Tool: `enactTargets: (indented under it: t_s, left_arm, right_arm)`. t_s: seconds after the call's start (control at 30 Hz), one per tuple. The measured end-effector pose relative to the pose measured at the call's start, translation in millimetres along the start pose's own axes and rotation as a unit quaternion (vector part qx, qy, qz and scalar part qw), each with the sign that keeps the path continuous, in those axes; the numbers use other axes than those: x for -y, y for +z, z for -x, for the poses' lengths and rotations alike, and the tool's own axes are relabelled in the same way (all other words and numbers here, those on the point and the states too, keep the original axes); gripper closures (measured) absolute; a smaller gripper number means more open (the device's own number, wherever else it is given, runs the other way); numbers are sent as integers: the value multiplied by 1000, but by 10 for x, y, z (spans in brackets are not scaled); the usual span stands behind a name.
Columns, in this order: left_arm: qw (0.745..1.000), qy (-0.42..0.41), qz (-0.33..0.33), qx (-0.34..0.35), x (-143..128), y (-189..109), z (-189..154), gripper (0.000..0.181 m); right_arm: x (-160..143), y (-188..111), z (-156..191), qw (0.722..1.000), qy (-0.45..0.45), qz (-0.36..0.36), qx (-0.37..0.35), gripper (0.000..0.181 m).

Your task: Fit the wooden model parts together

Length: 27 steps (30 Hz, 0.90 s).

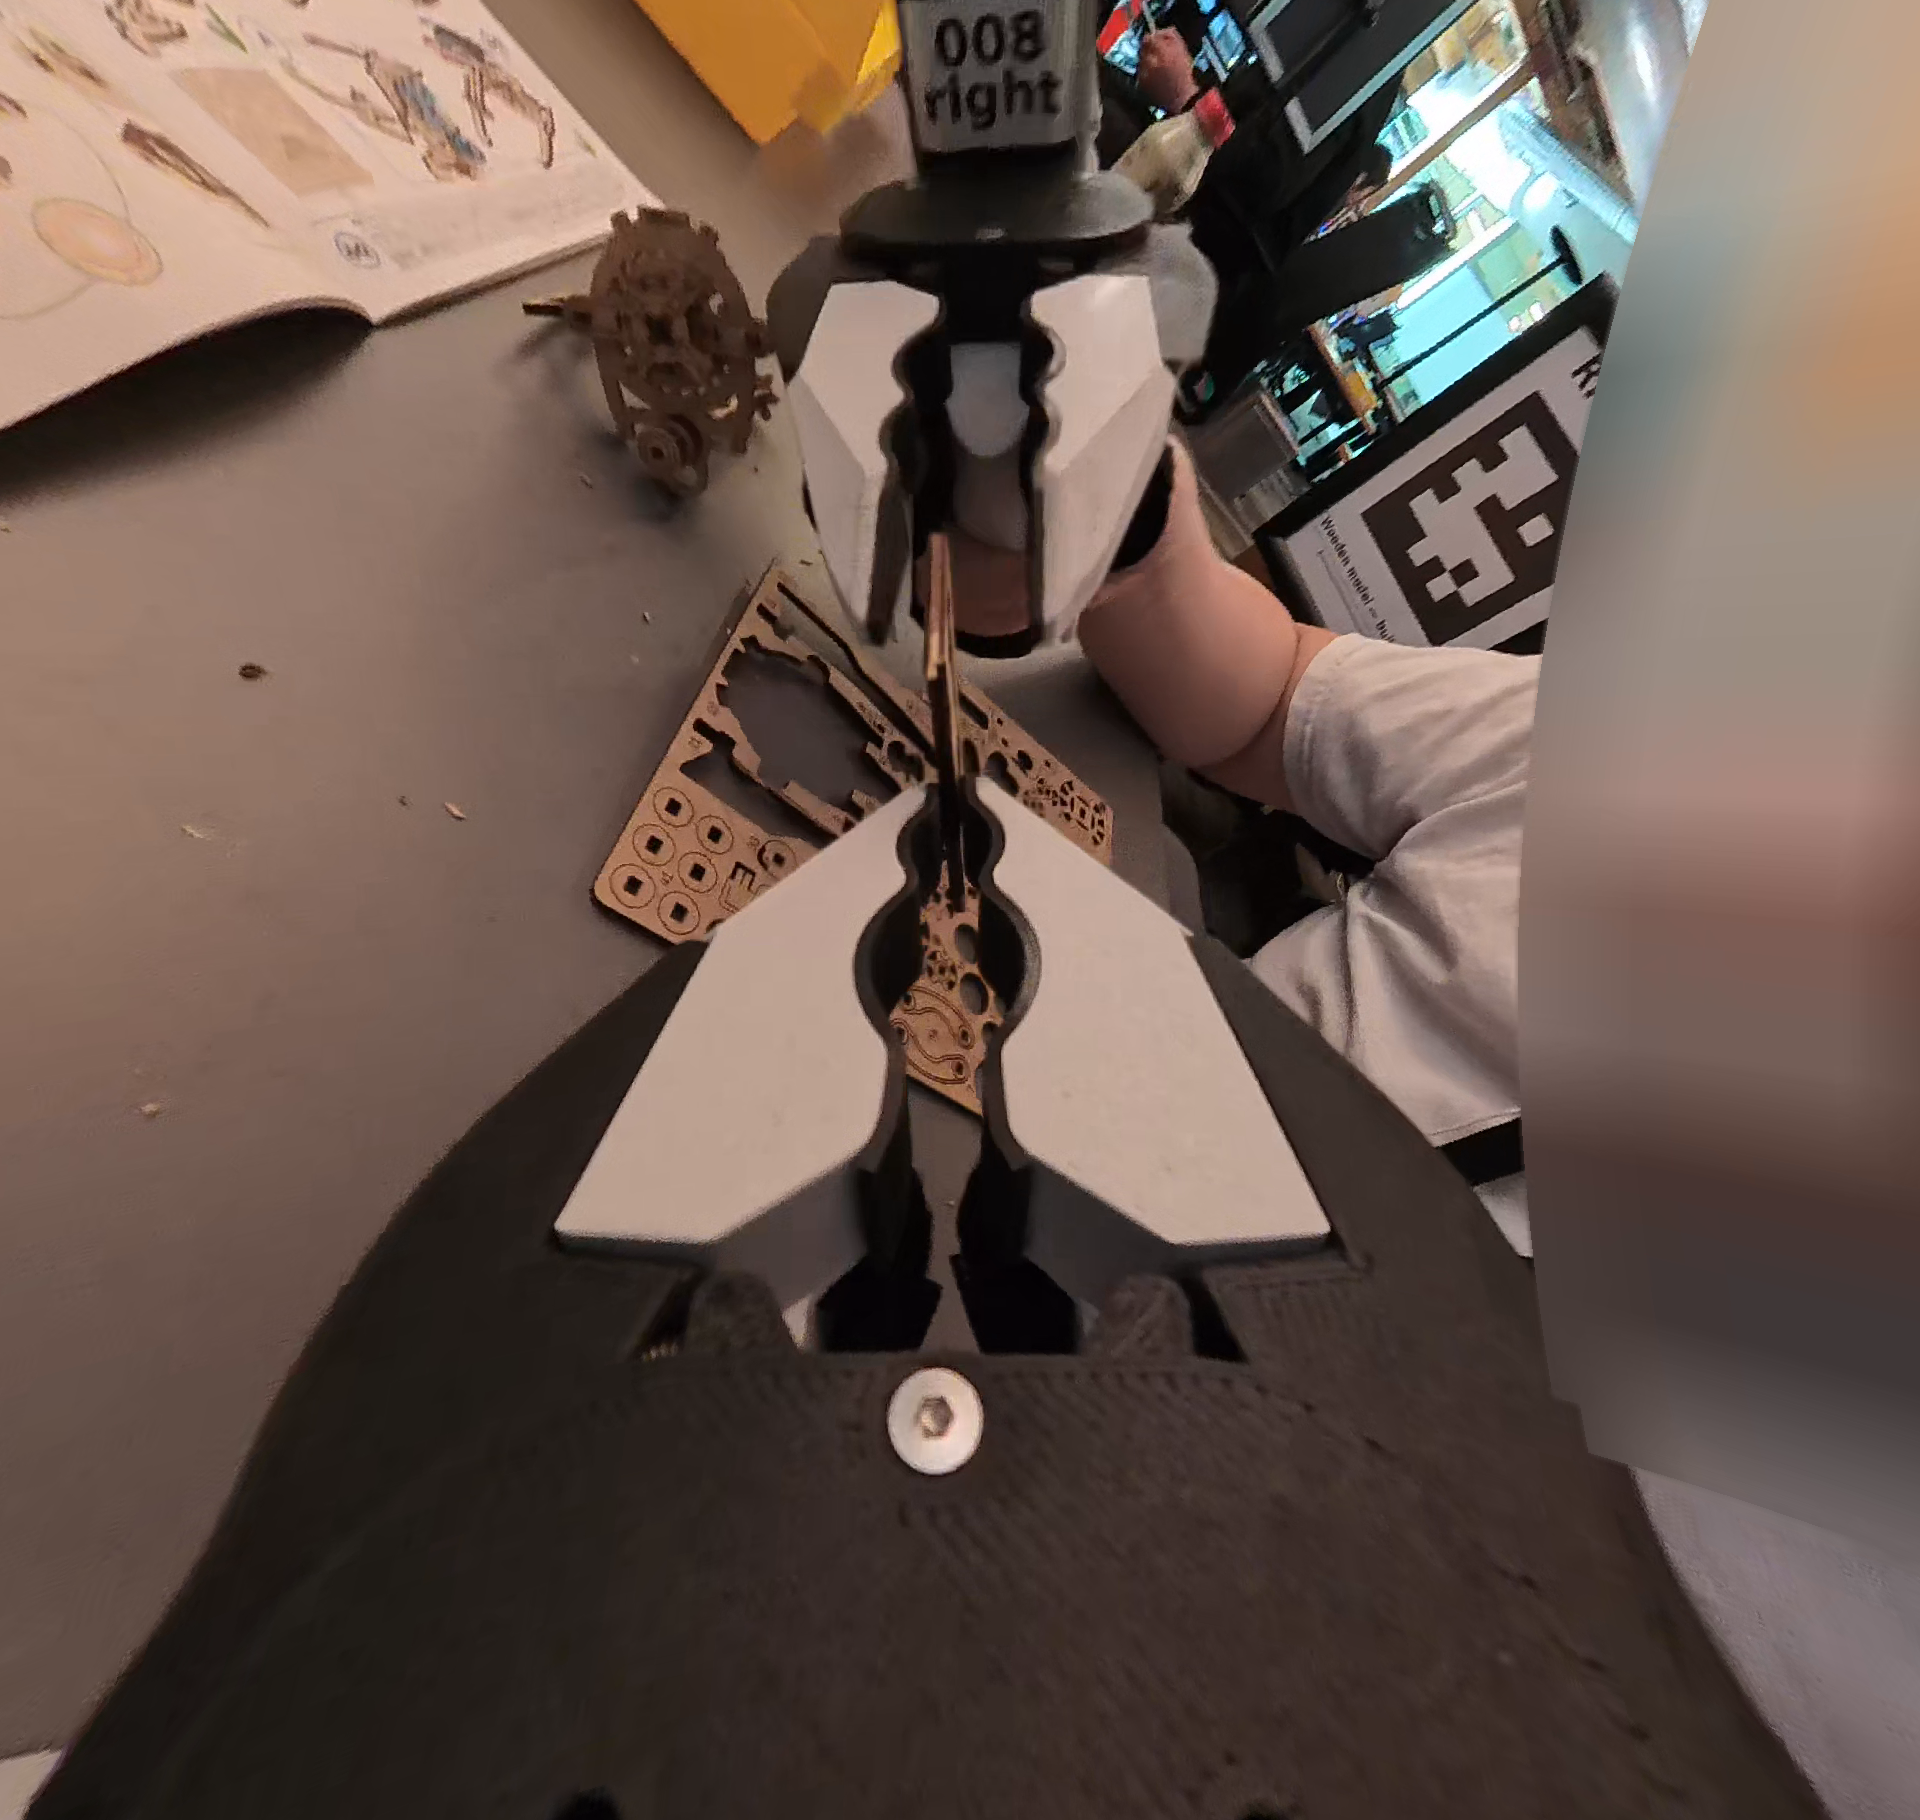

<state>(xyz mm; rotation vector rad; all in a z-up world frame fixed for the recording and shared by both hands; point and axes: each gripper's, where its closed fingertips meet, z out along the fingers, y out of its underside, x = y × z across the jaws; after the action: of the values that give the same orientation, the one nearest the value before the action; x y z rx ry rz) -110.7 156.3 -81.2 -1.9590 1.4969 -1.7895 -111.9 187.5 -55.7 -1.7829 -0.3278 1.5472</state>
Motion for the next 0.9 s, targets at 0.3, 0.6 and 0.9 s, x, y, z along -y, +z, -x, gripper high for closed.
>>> enactTargets:
  t_s: [0.3,0.6,0.9]
  left_arm:
    - [1000,-14,9,11,-47,42,70,181]
    - [1000,-18,18,14,-86,72,102,181]
    - [1000,-11,14,-1,-68,71,57,181]
  right_arm:
    - [-158,51,-99,999,-3,33,-27,176]
    - [-235,70,-124,998,-6,56,-31,178]
    - [-212,64,-60,998,0,55,8,180]
